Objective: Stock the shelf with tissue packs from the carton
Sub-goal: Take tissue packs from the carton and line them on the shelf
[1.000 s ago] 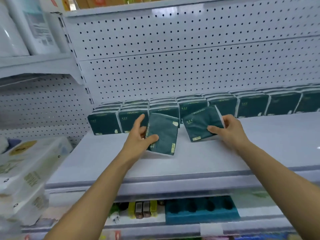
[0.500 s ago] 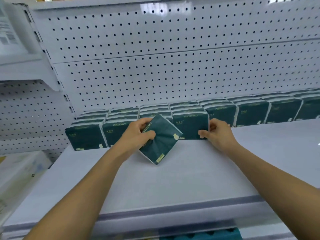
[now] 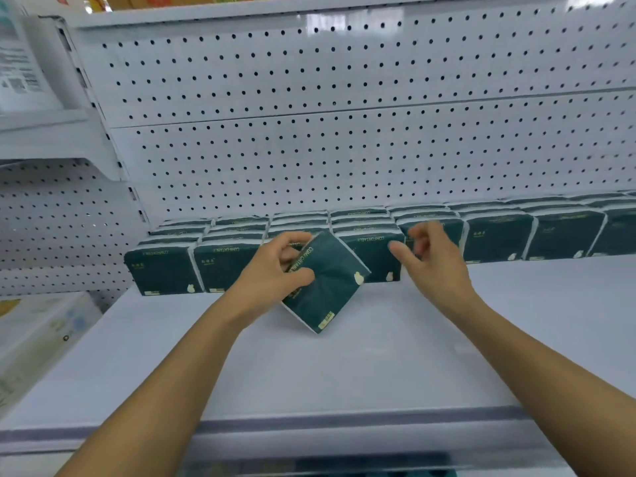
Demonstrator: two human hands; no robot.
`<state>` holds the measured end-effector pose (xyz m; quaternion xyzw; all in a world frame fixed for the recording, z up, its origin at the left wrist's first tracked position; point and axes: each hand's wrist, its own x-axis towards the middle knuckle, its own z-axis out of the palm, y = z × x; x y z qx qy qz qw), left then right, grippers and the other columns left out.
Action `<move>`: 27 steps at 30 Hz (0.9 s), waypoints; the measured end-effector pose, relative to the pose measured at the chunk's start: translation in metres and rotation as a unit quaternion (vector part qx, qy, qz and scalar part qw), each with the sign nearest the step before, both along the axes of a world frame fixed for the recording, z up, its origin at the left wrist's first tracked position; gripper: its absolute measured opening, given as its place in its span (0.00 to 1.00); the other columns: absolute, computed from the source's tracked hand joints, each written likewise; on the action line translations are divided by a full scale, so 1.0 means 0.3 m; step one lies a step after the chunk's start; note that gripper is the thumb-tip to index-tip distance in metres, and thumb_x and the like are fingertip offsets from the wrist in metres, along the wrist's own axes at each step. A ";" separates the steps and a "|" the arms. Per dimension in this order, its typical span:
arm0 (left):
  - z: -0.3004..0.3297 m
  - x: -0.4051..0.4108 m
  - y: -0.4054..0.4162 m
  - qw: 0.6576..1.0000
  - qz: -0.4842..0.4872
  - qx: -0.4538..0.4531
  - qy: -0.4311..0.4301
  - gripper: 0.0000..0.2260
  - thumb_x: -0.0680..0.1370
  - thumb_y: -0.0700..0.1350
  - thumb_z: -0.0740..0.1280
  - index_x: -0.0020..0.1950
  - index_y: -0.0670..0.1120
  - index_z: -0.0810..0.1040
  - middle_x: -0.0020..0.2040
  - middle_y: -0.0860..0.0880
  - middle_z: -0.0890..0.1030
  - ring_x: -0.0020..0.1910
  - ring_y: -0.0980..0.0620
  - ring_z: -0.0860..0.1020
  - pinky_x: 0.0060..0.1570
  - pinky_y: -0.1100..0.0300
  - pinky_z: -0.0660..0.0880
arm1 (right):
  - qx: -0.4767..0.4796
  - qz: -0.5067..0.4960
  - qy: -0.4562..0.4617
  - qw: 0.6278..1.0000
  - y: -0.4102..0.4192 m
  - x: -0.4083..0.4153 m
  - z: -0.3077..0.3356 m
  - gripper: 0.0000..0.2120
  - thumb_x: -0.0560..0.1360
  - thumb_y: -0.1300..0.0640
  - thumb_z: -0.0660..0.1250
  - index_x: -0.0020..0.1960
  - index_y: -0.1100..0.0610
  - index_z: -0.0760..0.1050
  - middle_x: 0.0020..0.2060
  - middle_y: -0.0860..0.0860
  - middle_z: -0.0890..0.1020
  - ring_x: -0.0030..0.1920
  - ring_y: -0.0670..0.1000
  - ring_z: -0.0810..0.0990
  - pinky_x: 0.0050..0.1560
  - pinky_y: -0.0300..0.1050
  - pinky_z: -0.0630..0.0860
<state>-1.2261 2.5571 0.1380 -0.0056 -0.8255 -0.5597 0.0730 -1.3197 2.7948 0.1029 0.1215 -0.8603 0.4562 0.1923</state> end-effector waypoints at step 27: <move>-0.145 -0.285 0.264 0.774 0.128 -0.602 0.147 0.35 0.79 0.53 0.67 0.81 0.52 0.50 0.79 0.53 0.56 0.79 0.51 0.55 0.76 0.46 0.36 | -0.035 0.007 -0.060 0.998 0.326 -0.134 -0.045 0.14 0.75 0.57 0.72 0.55 0.56 0.71 0.45 0.50 0.75 0.37 0.43 0.74 0.33 0.28 0.70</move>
